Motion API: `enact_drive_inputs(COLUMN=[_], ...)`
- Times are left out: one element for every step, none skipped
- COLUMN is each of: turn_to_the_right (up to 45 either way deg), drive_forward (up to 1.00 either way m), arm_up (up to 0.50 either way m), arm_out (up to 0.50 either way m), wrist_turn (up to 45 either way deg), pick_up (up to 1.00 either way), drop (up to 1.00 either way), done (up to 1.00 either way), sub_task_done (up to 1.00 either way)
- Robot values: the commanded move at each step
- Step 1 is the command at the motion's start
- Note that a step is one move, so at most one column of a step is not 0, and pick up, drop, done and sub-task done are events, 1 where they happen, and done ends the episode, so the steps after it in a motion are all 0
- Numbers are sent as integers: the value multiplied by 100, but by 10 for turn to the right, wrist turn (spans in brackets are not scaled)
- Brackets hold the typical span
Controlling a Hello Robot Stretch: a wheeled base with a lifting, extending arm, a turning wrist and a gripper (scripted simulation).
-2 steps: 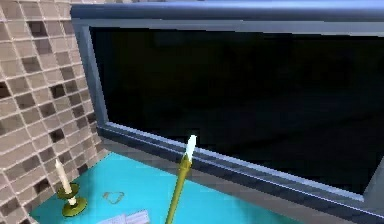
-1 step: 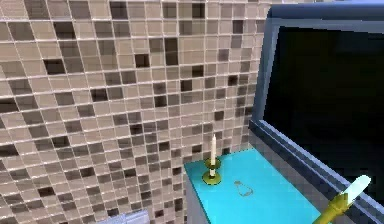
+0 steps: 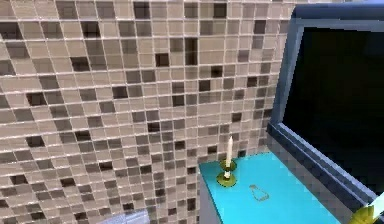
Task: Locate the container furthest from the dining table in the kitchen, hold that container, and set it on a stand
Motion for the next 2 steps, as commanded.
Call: enact_drive_inputs(turn_to_the_right=[0, 450], drive_forward=[20, 0], arm_up=[0, 0], arm_out=[0, 0], wrist_turn=[0, 0], pick_up=[0, 0], drop=[0, 0], done=[0, 0], sub_task_done=[0, 0])
